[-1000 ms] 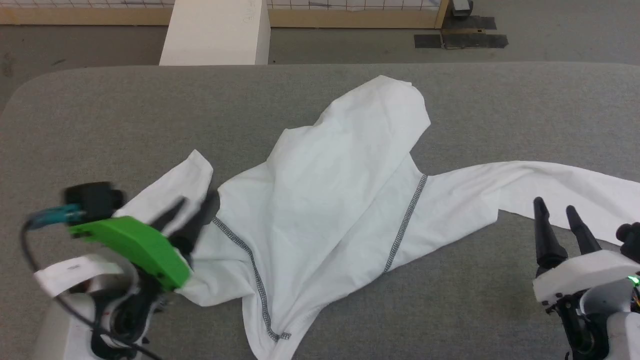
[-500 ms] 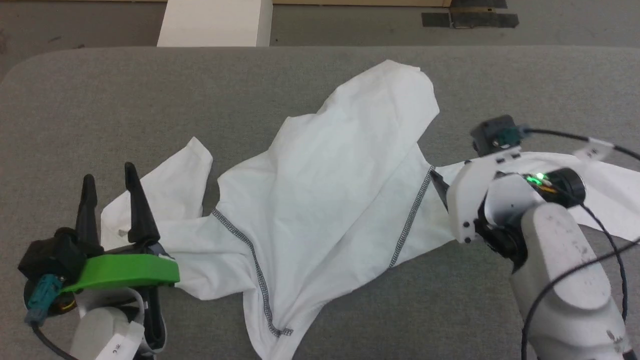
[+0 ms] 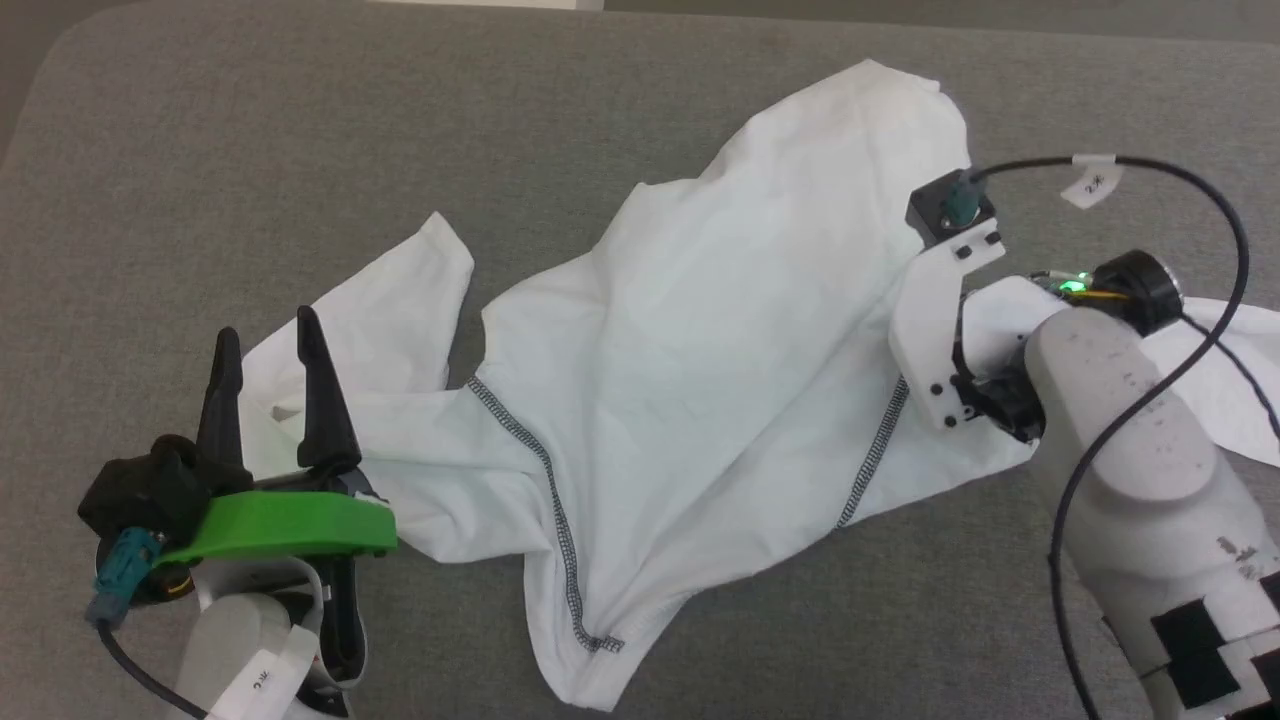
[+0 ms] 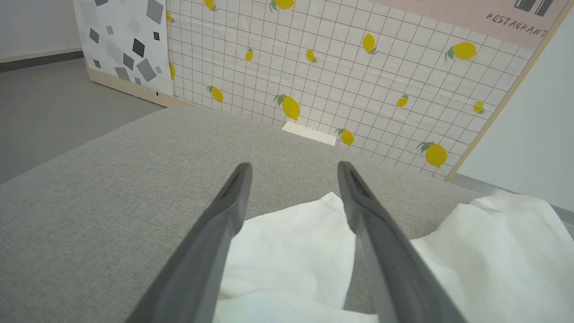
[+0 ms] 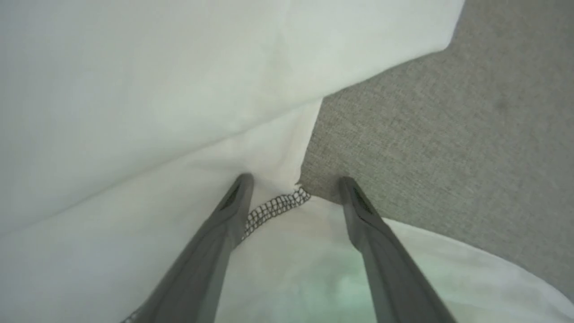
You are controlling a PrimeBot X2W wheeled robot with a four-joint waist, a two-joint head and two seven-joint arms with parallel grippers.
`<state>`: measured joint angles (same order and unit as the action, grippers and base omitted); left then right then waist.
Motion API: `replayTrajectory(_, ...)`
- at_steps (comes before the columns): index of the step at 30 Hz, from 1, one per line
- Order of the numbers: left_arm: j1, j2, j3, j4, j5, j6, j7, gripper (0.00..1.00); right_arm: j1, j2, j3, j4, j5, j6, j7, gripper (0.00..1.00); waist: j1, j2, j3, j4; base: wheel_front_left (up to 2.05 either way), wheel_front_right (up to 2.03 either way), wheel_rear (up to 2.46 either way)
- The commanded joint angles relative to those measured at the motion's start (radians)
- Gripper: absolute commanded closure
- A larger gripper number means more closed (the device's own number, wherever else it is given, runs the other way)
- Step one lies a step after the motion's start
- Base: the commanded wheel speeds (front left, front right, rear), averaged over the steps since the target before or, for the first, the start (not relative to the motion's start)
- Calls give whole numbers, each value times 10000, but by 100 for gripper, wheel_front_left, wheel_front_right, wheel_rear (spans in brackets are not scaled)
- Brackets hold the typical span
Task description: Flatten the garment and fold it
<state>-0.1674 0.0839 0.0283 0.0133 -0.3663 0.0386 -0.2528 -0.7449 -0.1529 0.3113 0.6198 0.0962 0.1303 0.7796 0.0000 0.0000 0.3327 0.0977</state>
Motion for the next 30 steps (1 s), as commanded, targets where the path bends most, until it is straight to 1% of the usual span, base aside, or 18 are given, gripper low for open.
replayTrajectory(1,-58,-90,56,83,100,-95,-87,0,342,12,328,504,320,4,428,18,0,0,96,122,0,0,0)
replayTrajectory(2,-40,-115,52,146,86,-132,-87,0,340,-44,424,572,483,4,601,69,0,0,82,123,0,0,0)
replayTrajectory(3,-29,-144,26,222,64,-182,-88,0,328,-156,561,597,669,4,779,100,0,0,62,133,0,0,0)
replayTrajectory(6,-47,-201,-56,377,70,-284,-88,0,359,-598,778,423,1198,4,1142,100,0,0,-28,164,0,0,0)
replayTrajectory(8,-49,-231,-110,479,75,-332,-88,0,435,-1057,679,90,1520,4,1185,100,0,0,-115,158,0,0,0)
replayTrajectory(11,-3,-261,-169,639,67,-390,-88,0,791,-1820,149,-494,1888,4,1225,100,0,0,-301,83,0,0,0)
replayTrajectory(15,142,-283,-195,822,49,-424,-89,0,1656,-2523,-832,-1202,2156,4,1647,100,0,0,-562,-86,0,0,0)
replayTrajectory(18,229,-293,-220,934,43,-424,-89,0,2527,-2713,-1586,-1767,2305,4,2259,100,0,0,-714,-173,0,0,0)
replayTrajectory(20,265,-299,-239,986,16,-419,-89,0,3171,-2710,-2011,-2177,2451,4,2817,100,0,0,-784,-235,0,0,0)
replayTrajectory(22,299,-303,-247,1015,6,-402,-89,0,3620,-2571,-2540,-2759,2459,4,2778,100,0,0,-822,-320,0,0,0)
replayTrajectory(23,317,-304,-253,1040,3,-398,-89,0,3786,-2394,-2886,-3101,2402,4,2483,87,0,0,-841,-372,0,0,0)
replayTrajectory(24,326,-303,-266,1064,8,-399,-89,0,3909,-2223,-3152,-3340,2367,4,2240,0,0,0,-860,-400,0,0,0)
replayTrajectory(28,306,-249,-351,1116,59,-409,-50,0,4162,-1254,-4395,-4407,2324,4,414,0,0,0,-978,-477,0,0,0)
replayTrajectory(30,219,-205,-435,1100,77,-449,55,0,4261,-731,-4946,-4958,2424,4,-682,0,0,0,-1034,-500,0,0,0)
